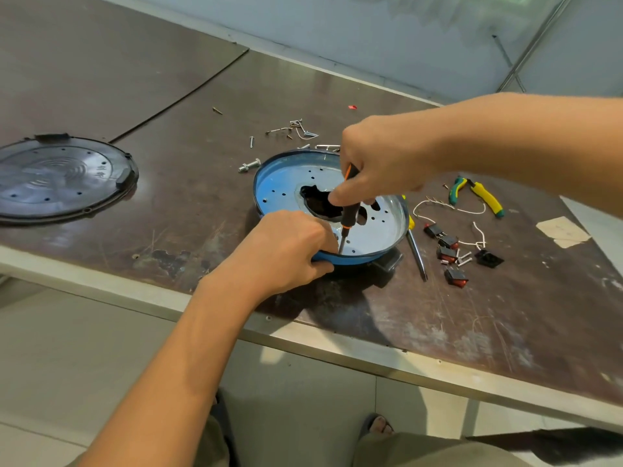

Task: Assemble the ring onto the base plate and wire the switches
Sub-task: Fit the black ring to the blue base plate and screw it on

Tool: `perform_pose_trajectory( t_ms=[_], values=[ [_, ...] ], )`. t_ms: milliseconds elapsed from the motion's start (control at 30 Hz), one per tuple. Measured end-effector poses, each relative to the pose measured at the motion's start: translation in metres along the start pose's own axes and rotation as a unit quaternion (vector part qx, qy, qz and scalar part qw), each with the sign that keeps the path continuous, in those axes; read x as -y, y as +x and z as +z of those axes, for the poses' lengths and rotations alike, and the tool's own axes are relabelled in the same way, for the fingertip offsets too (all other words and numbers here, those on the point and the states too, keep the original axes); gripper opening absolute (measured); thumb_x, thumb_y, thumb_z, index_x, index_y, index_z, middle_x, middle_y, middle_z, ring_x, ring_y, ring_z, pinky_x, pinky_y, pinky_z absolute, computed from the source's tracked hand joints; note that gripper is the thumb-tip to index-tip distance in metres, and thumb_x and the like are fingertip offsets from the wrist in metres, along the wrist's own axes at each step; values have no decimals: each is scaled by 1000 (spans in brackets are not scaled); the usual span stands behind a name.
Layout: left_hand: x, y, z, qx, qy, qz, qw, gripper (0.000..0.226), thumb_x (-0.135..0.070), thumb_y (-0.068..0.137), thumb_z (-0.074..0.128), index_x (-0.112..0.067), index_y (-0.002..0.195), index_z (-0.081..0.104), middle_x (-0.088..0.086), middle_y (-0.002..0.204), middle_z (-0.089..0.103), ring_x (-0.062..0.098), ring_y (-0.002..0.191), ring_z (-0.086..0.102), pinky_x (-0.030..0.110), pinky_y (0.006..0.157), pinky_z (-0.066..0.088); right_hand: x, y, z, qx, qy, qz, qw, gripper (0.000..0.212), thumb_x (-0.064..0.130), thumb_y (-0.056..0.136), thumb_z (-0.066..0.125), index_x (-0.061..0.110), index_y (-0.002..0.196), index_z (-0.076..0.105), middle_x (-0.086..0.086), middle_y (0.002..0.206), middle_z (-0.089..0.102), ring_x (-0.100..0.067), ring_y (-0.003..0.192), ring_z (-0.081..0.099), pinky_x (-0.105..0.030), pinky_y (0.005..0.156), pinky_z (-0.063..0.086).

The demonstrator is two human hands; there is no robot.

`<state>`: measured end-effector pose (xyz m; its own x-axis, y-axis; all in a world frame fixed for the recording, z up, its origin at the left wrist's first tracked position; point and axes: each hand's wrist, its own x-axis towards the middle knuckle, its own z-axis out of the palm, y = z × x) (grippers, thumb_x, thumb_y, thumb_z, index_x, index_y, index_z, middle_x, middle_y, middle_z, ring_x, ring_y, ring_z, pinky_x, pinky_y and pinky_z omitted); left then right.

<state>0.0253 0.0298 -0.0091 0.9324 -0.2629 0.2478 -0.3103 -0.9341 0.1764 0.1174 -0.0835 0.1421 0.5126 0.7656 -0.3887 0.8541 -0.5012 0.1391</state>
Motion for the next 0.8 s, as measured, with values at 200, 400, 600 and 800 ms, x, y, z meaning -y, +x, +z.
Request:
perform_pose_trajectory(
  t_ms=[200, 400, 600, 800],
  values=[
    [0, -1, 0, -7, -15, 2, 1000, 36, -46, 91, 62, -26, 120, 69, -6, 115, 70, 16, 102, 65, 38, 88, 56, 5, -11, -14, 42, -120, -108, 986, 19, 41, 92, 67, 31, 99, 53, 14, 74, 57, -11, 67, 59, -26, 56, 41],
    [-1, -1, -2, -27, -11, 16, 999, 32, -43, 88, 67, -27, 114, 72, -9, 106, 71, 14, 97, 65, 36, 83, 57, -4, -19, 5, -78, -203, -68, 974, 54, 53, 99, 37, 17, 62, 52, 1, 51, 48, -16, 47, 44, -28, 48, 33],
    [0, -1, -2, -30, -17, 15, 999, 34, -43, 87, 68, -28, 118, 71, -8, 110, 71, 14, 100, 65, 36, 87, 57, 4, -25, 0, 13, -84, -23, 996, 32, 61, 92, 54, 30, 101, 51, 14, 72, 50, -5, 64, 48, -22, 53, 29],
    [0, 0, -1, -21, -18, 9, 1000, 37, -45, 89, 65, -29, 122, 69, -7, 117, 70, 15, 103, 65, 37, 89, 56, 13, -19, -3, 7, -96, -57, 994, 20, 41, 96, 58, 22, 93, 61, 6, 75, 60, -11, 66, 53, -22, 56, 36]
  ],
)
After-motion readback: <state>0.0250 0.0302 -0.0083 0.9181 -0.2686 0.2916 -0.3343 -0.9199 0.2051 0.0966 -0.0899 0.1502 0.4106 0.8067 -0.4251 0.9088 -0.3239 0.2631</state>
